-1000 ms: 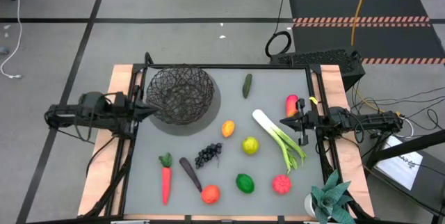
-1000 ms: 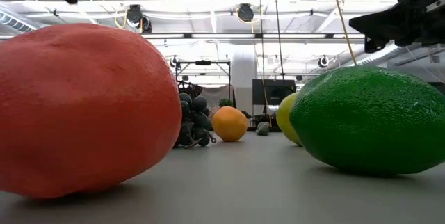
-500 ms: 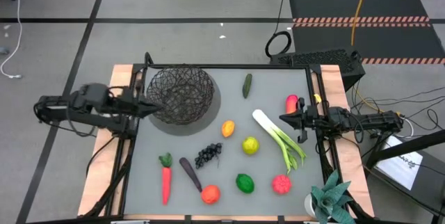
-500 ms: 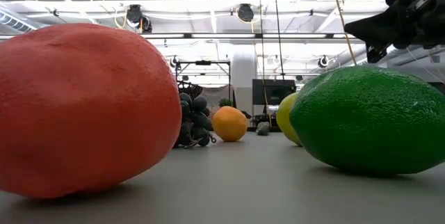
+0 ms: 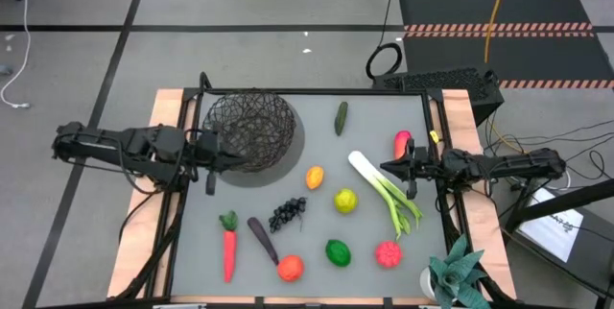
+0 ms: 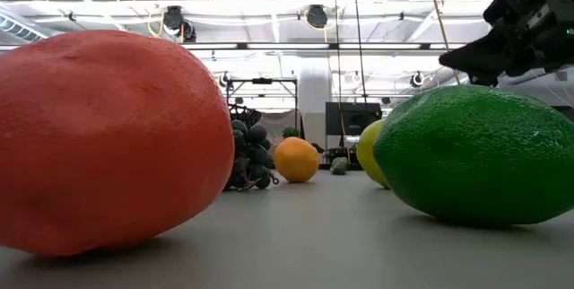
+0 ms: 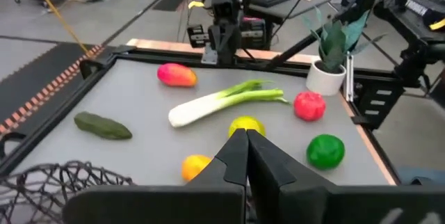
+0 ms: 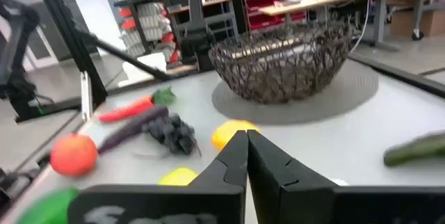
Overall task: Build produce basket
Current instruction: Put the celery into the wire basket
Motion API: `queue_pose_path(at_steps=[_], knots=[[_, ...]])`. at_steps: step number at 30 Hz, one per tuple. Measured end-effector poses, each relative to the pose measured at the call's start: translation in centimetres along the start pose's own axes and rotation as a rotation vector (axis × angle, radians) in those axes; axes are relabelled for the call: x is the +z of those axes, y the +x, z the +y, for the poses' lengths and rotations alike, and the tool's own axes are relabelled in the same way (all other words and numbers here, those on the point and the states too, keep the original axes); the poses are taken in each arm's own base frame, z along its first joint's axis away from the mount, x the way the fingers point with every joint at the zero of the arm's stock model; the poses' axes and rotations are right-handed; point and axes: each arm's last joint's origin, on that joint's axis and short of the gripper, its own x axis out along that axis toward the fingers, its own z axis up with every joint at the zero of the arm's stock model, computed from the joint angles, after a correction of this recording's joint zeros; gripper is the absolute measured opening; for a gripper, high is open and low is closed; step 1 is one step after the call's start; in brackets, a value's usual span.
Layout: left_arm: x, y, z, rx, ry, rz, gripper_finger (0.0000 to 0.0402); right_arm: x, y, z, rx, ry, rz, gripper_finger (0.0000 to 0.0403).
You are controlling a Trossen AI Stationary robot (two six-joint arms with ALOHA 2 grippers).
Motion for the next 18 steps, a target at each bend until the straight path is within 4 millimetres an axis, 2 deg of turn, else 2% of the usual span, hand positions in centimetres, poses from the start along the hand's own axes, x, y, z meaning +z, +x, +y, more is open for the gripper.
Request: queue_pose_path(at_steps=[9, 14, 18], knots=[[0.5, 0.3, -0.2, -0.009, 0.049, -0.055, 0.0009, 5.2, 0.2, 1.3, -0.033, -0.011, 0.008, 0.0000], [0.8, 0.3, -0.3, -0.009, 0.108, -0.077, 0.0003, 8.7, 0.3, 2.0, -0.119, -0.032, 0.083, 0.0000], [0.8, 0.4, -0.1, -0.001, 0.108, -0.076, 0.0013, 11.4, 0.4, 2.6, -0.186, -0.057, 0.168, 0.0000]])
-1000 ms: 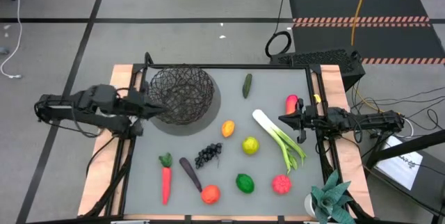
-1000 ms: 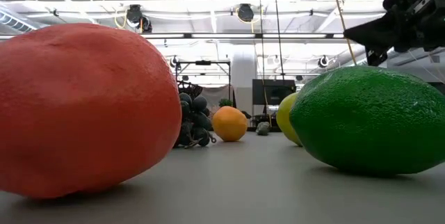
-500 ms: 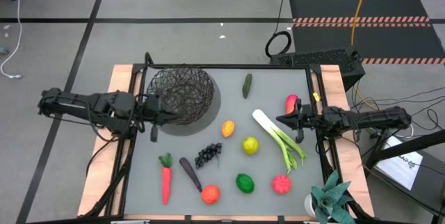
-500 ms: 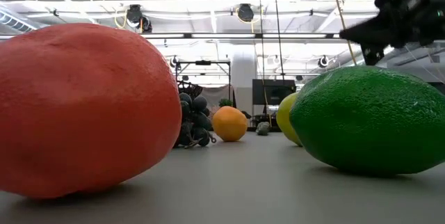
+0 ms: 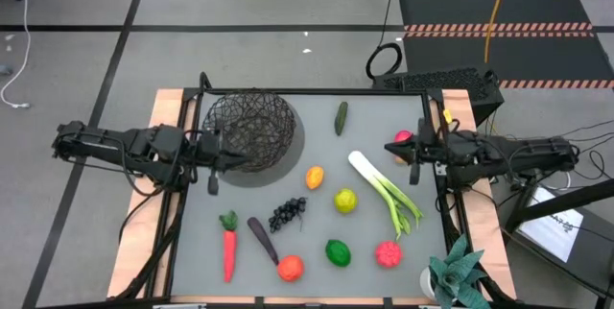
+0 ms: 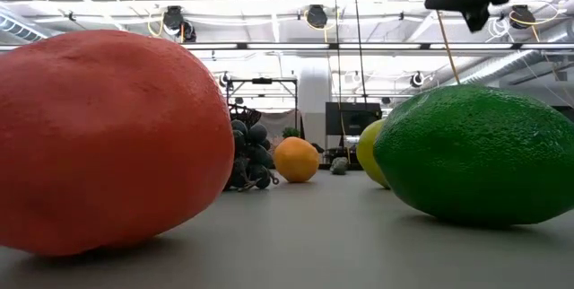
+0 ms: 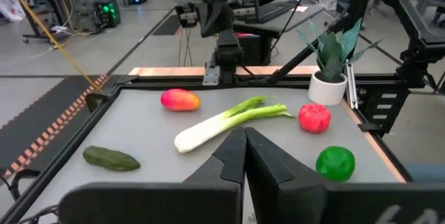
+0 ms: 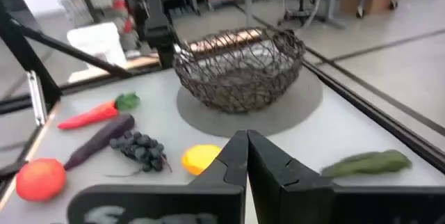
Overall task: Build produce basket
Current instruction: Put the celery into the wire basket
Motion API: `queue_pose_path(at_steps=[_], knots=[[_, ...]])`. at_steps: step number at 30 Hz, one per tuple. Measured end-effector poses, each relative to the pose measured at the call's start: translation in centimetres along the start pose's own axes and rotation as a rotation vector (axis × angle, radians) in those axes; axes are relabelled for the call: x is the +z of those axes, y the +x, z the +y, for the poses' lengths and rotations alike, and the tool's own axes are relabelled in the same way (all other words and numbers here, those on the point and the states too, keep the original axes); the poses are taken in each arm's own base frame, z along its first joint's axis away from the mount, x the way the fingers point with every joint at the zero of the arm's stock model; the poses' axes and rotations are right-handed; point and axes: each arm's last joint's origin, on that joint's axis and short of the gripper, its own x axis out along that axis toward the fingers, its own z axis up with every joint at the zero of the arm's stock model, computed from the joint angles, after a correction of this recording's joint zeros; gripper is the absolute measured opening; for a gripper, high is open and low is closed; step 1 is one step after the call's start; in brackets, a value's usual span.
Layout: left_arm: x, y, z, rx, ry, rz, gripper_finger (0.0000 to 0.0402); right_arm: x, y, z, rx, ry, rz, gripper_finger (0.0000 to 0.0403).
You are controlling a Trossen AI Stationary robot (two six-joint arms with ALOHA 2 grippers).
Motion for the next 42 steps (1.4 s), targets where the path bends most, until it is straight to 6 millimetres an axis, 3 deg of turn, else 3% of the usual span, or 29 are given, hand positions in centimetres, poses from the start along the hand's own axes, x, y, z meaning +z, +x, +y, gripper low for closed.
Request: queue_pose_path(at_steps=[6, 12, 18, 24, 35, 42], knots=[[0.0, 0.0, 0.0, 0.001, 0.003, 0.001, 0.0018, 3.5, 0.0, 0.8, -0.036, -0.022, 0.066, 0.0000], [-0.1, 0.0, 0.0, 0.001, 0.004, 0.012, 0.0019, 3.6, 1.8, 1.5, -0.052, -0.028, 0.124, 0.0000], [-0.2, 0.1, 0.0, 0.001, 0.003, 0.016, 0.0019, 1.3, 4.3, 1.9, -0.080, 0.009, 0.224, 0.0008], [-0.7, 1.5, -0.2, 0.002, 0.011, 0.066, 0.0019, -1.7, 5.9, 2.9, -0.083, 0.061, 0.342, 0.0058], [-2.1, 5.0, -0.7, 0.001, 0.120, 0.161, 0.0019, -5.9, 6.4, 4.7, -0.138, 0.094, 0.592, 0.0172], [-2.4, 6.0, -0.8, 0.003, 0.143, 0.160, 0.0019, -8.0, 6.4, 4.7, -0.256, 0.085, 0.753, 0.0234]])
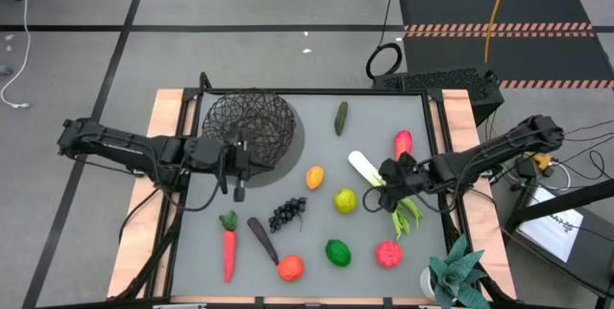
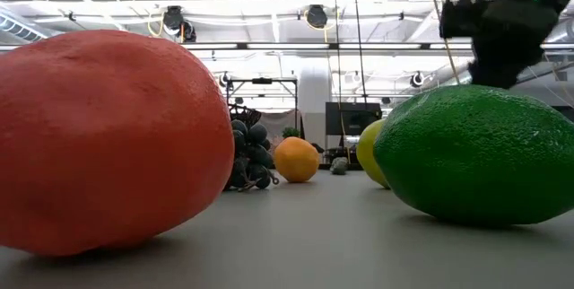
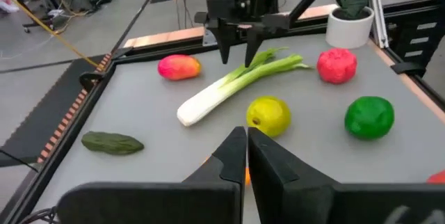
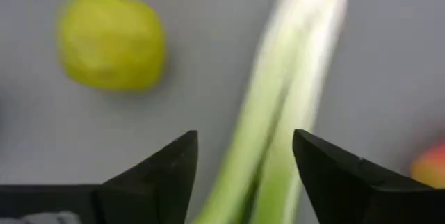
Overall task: Build produce basket
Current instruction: Put the celery into the wire basket
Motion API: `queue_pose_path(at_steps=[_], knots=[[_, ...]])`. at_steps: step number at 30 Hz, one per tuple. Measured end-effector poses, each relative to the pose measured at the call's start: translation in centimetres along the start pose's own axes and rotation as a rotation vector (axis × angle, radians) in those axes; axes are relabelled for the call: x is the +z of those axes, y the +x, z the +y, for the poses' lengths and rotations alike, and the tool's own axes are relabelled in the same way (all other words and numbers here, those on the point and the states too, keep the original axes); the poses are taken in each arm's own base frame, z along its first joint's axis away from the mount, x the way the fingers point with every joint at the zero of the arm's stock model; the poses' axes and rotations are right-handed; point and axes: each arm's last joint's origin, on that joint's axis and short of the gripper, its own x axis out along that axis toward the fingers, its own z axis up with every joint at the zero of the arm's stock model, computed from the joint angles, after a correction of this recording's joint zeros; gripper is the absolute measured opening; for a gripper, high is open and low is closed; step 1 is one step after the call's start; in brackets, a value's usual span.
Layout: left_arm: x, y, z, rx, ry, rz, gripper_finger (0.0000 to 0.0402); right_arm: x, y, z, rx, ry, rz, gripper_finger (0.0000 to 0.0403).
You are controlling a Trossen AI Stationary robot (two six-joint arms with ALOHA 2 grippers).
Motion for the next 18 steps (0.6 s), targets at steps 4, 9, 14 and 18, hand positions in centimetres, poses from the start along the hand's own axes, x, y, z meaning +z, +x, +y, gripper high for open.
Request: queue_pose_path(at_steps=[4, 9, 14, 18], knots=[[0.0, 0.2, 0.3, 0.014, -0.006, 0.002, 0.0019, -0.8, 0.5, -0.5, -0.091, 0.016, 0.105, 0.0254], [-0.2, 0.4, 0.6, 0.027, -0.015, 0.014, 0.0019, -1.3, 1.1, -0.7, -0.148, 0.016, 0.172, 0.0260], [-0.2, 0.4, 0.6, 0.027, -0.016, 0.011, 0.0019, -2.7, 2.5, -1.4, -0.177, 0.004, 0.201, 0.0246], [-0.2, 0.4, 0.6, 0.027, -0.016, 0.011, 0.0019, -3.9, 3.5, -2.0, -0.173, 0.019, 0.229, 0.0211]])
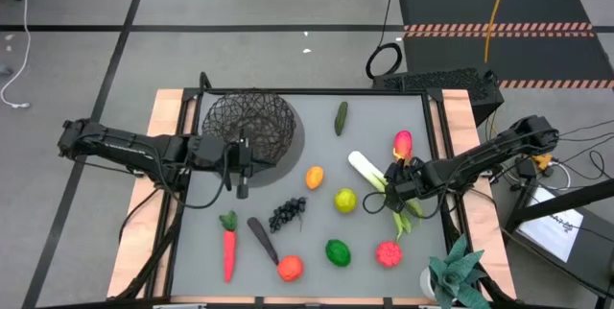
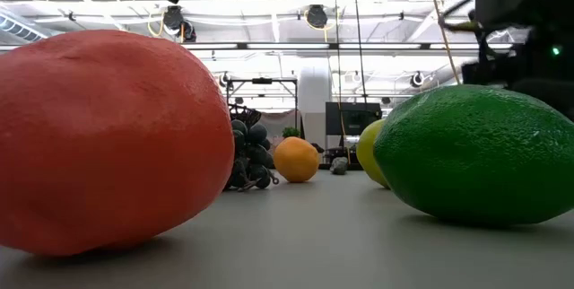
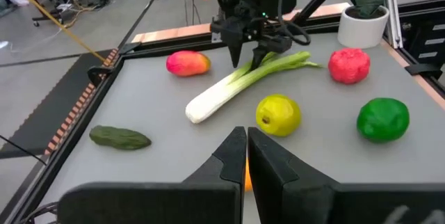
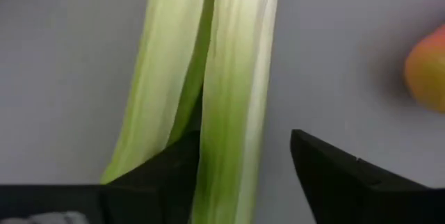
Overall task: Build produce basket
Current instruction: Put the celery into the wire basket
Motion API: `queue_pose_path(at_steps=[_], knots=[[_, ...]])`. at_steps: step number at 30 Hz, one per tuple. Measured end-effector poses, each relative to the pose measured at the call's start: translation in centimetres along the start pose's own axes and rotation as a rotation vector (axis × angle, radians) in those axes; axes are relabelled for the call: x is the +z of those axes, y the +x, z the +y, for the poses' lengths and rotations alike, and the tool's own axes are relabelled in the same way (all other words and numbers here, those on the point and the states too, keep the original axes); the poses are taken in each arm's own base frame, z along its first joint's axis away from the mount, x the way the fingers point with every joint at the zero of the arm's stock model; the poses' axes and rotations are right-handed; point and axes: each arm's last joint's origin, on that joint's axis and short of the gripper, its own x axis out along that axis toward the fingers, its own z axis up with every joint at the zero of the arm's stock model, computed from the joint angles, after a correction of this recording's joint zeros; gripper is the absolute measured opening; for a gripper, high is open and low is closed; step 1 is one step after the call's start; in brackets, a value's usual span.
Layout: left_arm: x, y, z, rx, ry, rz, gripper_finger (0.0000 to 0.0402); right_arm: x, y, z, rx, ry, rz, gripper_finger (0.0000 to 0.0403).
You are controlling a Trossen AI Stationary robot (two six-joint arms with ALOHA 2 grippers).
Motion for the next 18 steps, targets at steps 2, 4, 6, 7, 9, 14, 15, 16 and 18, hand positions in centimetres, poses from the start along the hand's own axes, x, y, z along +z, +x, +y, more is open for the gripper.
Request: queue_pose_path(at_steps=[2, 4, 6, 7, 9, 14, 15, 16, 18], knots=[[0.0, 0.0, 0.0, 0.000, 0.000, -0.001, 0.0019, -0.2, 0.3, -0.1, 0.005, 0.012, -0.001, 0.0178], [0.0, 0.0, 0.0, 0.000, 0.000, -0.001, 0.0019, -0.2, 0.4, 0.0, 0.020, 0.016, 0.006, 0.0139], [0.1, 0.0, 0.0, 0.001, 0.000, -0.006, 0.0019, -0.1, 0.3, 0.1, 0.039, 0.019, 0.000, 0.0096], [0.1, 0.0, 0.0, 0.001, 0.001, -0.013, 0.0019, -0.1, 0.2, 0.2, 0.052, 0.019, -0.010, 0.0077], [0.3, 0.0, 0.0, 0.003, 0.003, -0.030, 0.0019, 0.3, -0.2, 0.4, 0.084, 0.011, -0.036, 0.0041], [0.9, 0.0, 0.1, 0.013, 0.011, -0.090, 0.0020, 1.9, -2.7, 0.9, 0.170, -0.025, -0.130, 0.0017], [0.9, 0.0, 0.1, 0.013, 0.013, -0.094, 0.0022, 2.3, -3.2, 0.9, 0.178, -0.036, -0.157, 0.0019], [0.9, 0.2, 0.1, 0.013, 0.017, -0.094, 0.0025, 2.8, -3.9, 1.0, 0.183, -0.048, -0.188, 0.0023], [0.8, 0.5, 0.0, 0.012, 0.019, -0.084, 0.0040, 3.7, -5.1, 1.1, 0.182, -0.077, -0.257, 0.0035]])
